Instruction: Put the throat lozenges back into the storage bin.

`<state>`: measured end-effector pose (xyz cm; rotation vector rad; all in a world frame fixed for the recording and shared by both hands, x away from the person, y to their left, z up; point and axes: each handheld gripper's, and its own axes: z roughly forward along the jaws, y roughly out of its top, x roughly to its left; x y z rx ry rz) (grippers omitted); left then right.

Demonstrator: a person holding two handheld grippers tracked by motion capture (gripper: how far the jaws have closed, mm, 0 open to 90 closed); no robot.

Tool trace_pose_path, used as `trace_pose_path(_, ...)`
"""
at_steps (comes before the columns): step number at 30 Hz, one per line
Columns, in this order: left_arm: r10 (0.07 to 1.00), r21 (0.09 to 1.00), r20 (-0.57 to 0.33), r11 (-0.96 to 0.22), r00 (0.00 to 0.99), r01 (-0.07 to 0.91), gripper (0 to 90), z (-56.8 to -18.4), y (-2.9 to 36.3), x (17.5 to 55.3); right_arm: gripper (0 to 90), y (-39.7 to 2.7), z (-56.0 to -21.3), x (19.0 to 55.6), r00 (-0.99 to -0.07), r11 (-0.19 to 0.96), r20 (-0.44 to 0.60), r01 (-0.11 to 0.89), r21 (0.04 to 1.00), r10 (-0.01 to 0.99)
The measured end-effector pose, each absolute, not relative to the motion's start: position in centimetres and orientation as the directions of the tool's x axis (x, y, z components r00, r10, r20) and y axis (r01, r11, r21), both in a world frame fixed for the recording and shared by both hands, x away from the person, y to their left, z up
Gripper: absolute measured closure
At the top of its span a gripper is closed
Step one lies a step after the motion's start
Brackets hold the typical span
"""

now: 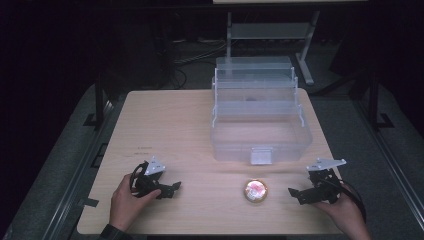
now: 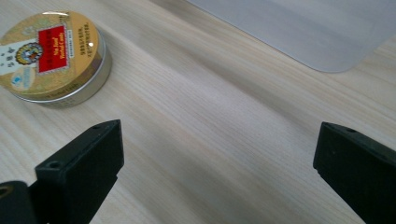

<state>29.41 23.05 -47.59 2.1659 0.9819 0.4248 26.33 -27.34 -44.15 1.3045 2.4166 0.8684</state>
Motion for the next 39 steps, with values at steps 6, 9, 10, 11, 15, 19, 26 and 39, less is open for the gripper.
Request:
trace_pose_path(6,0.754,0.720,0.006,-0.459,0.657,0.520,10.8,-47.6,23.0,29.4,1.3,-27.0,-43.9,26.3,-0.573,0.425,0.055,0.665,0.614,0.818)
trace_pose_path(9,0.754,0.720,0.005,-0.459,0.657,0.520,10.8,-47.6,23.0,29.4,1.3,-26.7,-43.7,26.3,-0.580,0.432,0.054,0.661,0.614,0.813)
trace_pose_path(10,0.754,0.720,0.006,-0.459,0.657,0.520,10.8,-47.6,23.0,29.4,1.3,-26.6,-43.7,26.4,-0.582,0.430,0.059,0.661,0.615,0.811)
trace_pose_path(11,0.754,0.720,0.006,-0.459,0.657,0.520,10.8,-47.6,23.0,29.4,1.3,-26.6,-43.7,26.4,-0.585,0.433,0.057,0.660,0.614,0.809)
trace_pose_path(15,0.752,0.718,0.008,-0.463,0.659,0.520,10.8,-47.6,23.1,29.4,1.3,-26.2,-43.5,26.5,-0.595,0.442,0.057,0.655,0.613,0.802)
trace_pose_path(19,0.752,0.718,0.008,-0.463,0.659,0.520,10.8,-47.6,23.1,29.4,1.3,-26.0,-43.4,26.5,-0.600,0.451,0.052,0.652,0.609,0.798)
trace_pose_path(26,0.753,0.718,0.008,-0.462,0.658,0.520,10.8,-47.6,23.1,29.4,1.3,-25.4,-43.2,26.6,-0.618,0.465,0.051,0.641,0.610,0.785)
trace_pose_path(39,0.754,0.720,0.006,-0.459,0.657,0.520,10.8,-47.6,23.1,29.4,1.3,-23.8,-42.7,27.1,-0.655,0.497,0.049,0.617,0.610,0.754)
